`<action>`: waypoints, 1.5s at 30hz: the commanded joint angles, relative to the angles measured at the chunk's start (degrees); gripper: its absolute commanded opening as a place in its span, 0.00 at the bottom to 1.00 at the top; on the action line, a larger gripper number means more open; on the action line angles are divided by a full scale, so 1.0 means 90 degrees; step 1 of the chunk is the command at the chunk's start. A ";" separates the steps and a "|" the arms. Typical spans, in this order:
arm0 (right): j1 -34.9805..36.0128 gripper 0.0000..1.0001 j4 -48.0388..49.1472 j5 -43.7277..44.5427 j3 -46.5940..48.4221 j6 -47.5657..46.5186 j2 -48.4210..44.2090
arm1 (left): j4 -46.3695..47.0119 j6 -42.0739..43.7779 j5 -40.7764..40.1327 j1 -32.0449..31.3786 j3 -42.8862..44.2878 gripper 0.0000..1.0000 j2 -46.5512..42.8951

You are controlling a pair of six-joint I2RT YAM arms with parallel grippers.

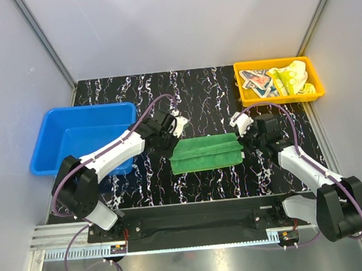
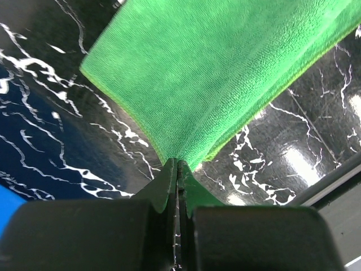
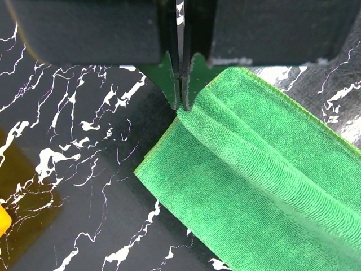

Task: Fold and stack the towels
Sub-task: Fold the towel

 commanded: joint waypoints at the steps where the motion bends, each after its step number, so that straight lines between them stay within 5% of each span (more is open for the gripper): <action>1: 0.0031 0.00 0.0086 0.0227 0.0009 0.0124 -0.0128 | -0.0065 -0.0038 0.0147 -0.0026 -0.0131 0.00 -0.0029; 9: 0.0070 0.11 -0.0431 -0.0114 0.0155 0.0349 -0.0323 | -0.0221 -0.0231 0.0282 -0.0075 -0.0151 0.01 0.0127; 15: 0.0070 0.25 -0.0929 -0.0262 0.0428 0.0476 -0.0392 | -0.0514 -0.0399 0.0830 -0.0124 0.0074 0.24 0.0098; 20: 0.0080 0.33 -0.1233 -0.0437 0.0624 0.0417 -0.0587 | -0.0632 -0.0516 0.0529 -0.0134 0.0239 0.29 -0.0146; 25: 0.0070 0.32 -0.0571 -0.0808 0.0653 0.1255 -0.0578 | -0.0369 -0.1091 0.0557 -0.0134 0.0386 0.30 0.0283; 29: 0.0080 0.30 -0.0498 -0.0078 0.1042 0.3246 -0.0052 | 0.0051 -0.1609 0.0391 -0.0144 0.0152 0.29 0.0556; 33: 0.0080 0.01 -0.2183 0.0421 0.2468 0.4546 0.1468 | 0.0442 -0.1980 0.0459 -0.0153 -0.0305 0.30 0.0645; 37: 0.0080 0.11 -0.2064 0.0724 0.2198 0.5241 0.1932 | 0.1037 -0.2371 0.0254 -0.0222 -0.0871 0.29 0.0567; 45: 0.0021 0.06 -0.1993 0.1280 0.1776 0.5944 0.2594 | 0.0522 -0.2684 -0.0438 -0.0222 -0.0612 0.31 0.0645</action>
